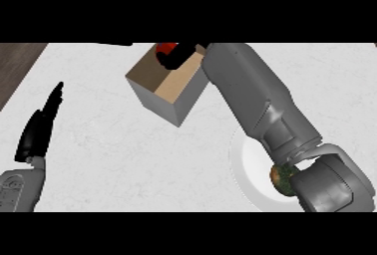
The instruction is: Pick the can from the plate and place it in the cardboard box
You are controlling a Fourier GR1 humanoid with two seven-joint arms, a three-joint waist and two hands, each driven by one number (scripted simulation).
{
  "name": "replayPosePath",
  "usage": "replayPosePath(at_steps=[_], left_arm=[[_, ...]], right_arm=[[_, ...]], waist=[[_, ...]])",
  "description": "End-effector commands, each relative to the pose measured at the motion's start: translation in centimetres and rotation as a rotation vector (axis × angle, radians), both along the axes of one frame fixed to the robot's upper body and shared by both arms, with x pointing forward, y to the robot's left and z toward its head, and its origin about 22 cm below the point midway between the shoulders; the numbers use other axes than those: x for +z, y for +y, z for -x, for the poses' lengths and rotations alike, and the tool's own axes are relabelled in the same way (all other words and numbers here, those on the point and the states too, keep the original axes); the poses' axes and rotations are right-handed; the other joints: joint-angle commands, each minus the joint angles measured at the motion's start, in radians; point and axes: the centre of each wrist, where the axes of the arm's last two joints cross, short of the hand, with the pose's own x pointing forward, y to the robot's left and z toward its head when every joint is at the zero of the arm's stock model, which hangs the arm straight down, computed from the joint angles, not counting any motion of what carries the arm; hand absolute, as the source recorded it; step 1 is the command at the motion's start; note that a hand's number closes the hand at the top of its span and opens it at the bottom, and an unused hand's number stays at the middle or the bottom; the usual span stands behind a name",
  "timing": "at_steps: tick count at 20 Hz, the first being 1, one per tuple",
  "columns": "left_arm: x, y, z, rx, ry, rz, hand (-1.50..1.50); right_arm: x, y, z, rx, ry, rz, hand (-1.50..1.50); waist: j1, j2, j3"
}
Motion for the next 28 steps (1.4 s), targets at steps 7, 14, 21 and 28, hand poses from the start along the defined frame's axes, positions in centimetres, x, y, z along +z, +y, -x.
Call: replayPosePath(at_steps=[7,14,21,28], left_arm=[[-0.3,-1.6,-1.0,-0.040,-0.009,-0.004,0.00],[0.5,-1.4,-1.1,-0.047,-0.002,-0.001,0.00],[0.6,-1.8,-1.6,-0.021,-0.017,-0.013,0.00],[0.8,1.4,0.1,0.027,-0.010,-0.008,0.00]], right_arm=[[-3.2,-0.9,0.0,-0.105,0.189,-0.040,-1.50],[-3.6,-1.5,0.0,-0.059,0.083,-0.223,-1.50],[-1.6,-1.3,-0.4,-0.102,0.035,-0.501,-1.50],[-0.6,-8.0,-2.0,-0.085,0.047,-0.611,-1.50]], waist=[[0.057,0.017,-0.001],[0.047,0.008,0.002],[0.007,0.005,0.003],[-0.024,-0.002,0.003]])
